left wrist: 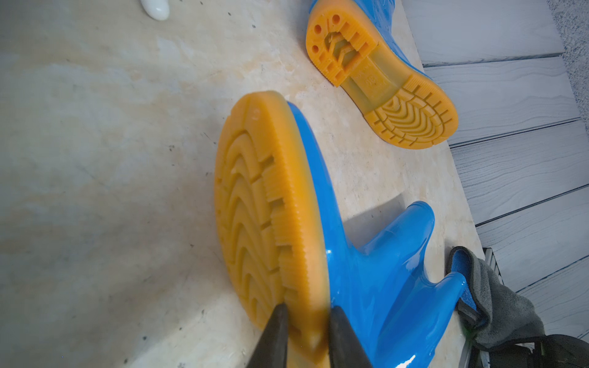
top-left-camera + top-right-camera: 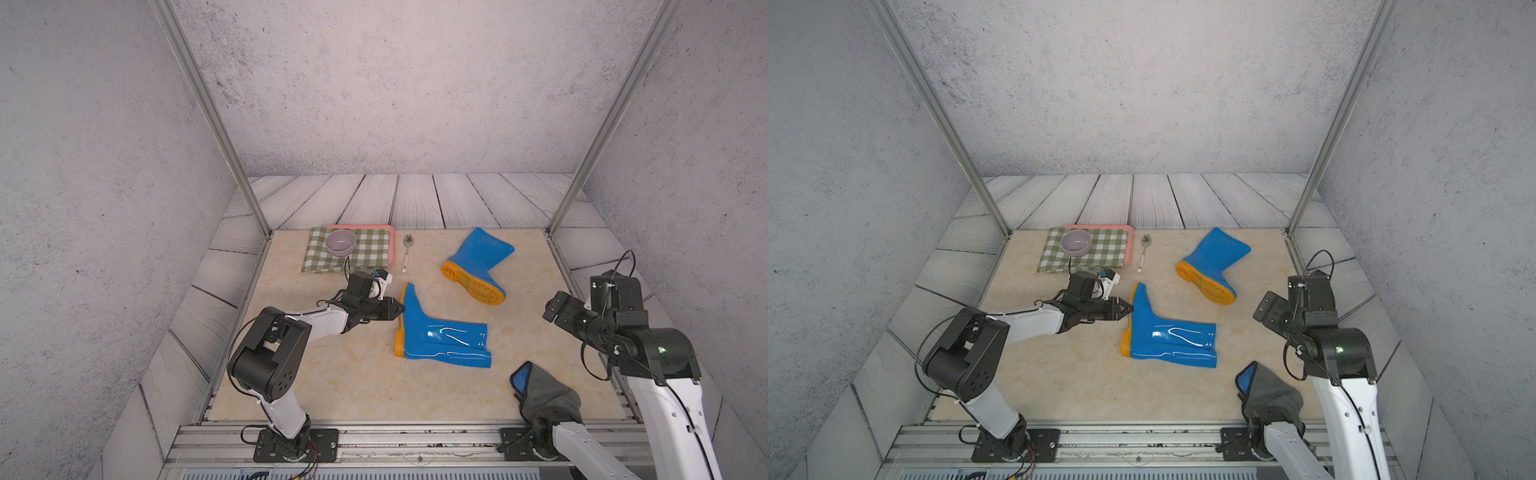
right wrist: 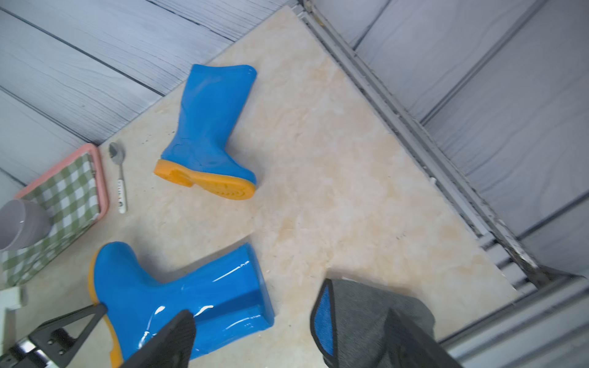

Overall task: Wipe the rubber boots with a cloth
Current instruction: Place the cleaning item at the center of the board, then move the cleaning item to the center of the board.

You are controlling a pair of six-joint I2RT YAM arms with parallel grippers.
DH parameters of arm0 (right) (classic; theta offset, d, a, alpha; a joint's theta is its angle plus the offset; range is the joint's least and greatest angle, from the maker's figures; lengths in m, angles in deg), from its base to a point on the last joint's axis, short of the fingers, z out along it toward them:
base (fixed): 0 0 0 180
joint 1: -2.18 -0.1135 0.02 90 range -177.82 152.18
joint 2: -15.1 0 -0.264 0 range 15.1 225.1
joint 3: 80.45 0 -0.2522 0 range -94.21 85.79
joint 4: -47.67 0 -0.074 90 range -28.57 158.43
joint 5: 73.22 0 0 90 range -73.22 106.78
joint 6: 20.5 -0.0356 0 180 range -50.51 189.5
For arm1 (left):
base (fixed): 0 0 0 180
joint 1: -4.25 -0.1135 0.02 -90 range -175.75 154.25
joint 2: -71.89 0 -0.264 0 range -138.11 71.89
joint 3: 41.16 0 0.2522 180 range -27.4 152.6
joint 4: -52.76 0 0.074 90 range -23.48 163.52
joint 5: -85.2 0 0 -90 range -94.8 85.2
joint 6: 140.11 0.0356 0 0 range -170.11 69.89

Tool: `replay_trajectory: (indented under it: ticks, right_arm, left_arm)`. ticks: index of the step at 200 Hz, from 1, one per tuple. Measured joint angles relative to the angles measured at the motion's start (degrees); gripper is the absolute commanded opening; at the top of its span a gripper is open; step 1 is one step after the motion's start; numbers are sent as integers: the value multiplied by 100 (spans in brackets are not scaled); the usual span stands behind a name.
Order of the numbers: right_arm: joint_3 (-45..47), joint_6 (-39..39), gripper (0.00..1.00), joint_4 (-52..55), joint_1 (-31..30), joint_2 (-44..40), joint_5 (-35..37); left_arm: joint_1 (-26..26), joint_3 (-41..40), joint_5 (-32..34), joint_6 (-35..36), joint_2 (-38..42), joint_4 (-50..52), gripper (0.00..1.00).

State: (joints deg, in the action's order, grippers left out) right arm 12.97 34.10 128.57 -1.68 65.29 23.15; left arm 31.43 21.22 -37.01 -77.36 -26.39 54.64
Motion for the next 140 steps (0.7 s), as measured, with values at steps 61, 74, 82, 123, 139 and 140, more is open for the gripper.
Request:
replay_trajectory:
  ticks: [61,74,82,123,139,140]
  right_arm:
    - [2444,-549,93,-413,-199,-623,-1646]
    - [2732,-649,93,-348,-205,-870,-1812]
    - [2852,-708,93,-304,-210,-1027,-1897]
    - [3145,-898,93,118,-236,-1565,-2079]
    - [3139,-1016,94,323,-256,-1735,-1917]
    - [3139,-1025,94,332,-258,-1740,-1904]
  left_arm:
    - [0,72,-20,2,-35,98,24]
    - [0,76,-31,2,-39,98,24]
    - [2,76,-31,0,-39,101,24]
    - [9,79,-28,0,-39,101,24]
    - [17,79,-22,-2,-39,94,24]
    - [20,79,-22,-2,-39,94,24]
